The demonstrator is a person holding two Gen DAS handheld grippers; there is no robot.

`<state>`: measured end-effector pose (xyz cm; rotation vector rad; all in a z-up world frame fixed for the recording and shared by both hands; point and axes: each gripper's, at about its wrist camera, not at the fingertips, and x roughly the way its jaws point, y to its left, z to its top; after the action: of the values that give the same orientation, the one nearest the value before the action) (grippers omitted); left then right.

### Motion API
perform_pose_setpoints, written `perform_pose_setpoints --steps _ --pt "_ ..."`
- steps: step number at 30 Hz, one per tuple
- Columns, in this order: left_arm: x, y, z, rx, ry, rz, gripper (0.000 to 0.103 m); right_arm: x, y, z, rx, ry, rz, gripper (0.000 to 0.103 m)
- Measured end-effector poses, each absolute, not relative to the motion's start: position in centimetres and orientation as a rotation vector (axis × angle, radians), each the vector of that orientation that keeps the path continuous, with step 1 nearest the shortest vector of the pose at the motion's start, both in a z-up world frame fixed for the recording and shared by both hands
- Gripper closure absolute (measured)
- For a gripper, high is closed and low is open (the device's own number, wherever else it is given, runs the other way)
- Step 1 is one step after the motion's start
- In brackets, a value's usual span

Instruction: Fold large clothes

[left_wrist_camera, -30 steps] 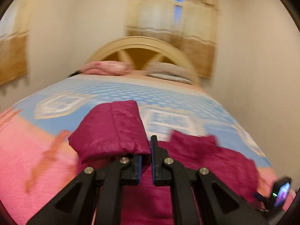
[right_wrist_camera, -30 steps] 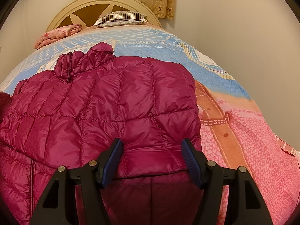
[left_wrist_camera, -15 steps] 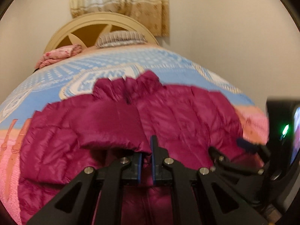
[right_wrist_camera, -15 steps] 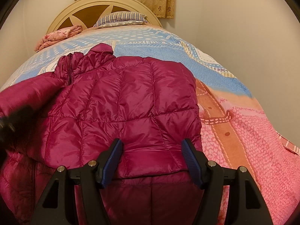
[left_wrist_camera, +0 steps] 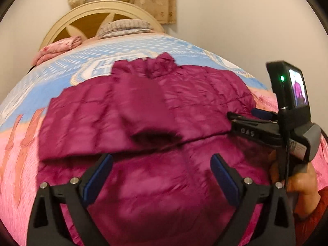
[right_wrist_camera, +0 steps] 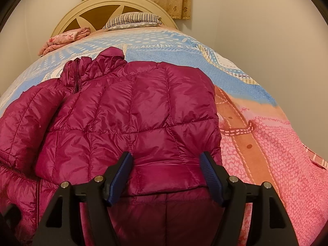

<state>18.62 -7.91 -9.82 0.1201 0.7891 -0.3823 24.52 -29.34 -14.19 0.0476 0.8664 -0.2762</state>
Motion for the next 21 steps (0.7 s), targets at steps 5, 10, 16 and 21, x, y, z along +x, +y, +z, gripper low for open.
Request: perform_pose_setpoints --steps 5,10,16,21 --pt "20.1 -5.2 -9.3 0.094 0.78 -0.267 0.005 24.6 -29.3 -14.2 0.042 0.87 -0.277 0.032" --pt "21.9 -3.0 -8.9 0.088 0.734 -0.133 0.005 24.7 -29.0 -14.2 0.025 0.874 -0.285 0.032" --pt "25.1 -0.6 -10.2 0.048 0.743 -0.03 0.005 24.8 -28.6 -14.3 -0.004 0.877 -0.302 0.031" --pt "26.9 2.1 -11.8 -0.071 0.778 0.04 0.005 24.9 -28.9 -14.3 0.006 0.878 -0.296 0.03"
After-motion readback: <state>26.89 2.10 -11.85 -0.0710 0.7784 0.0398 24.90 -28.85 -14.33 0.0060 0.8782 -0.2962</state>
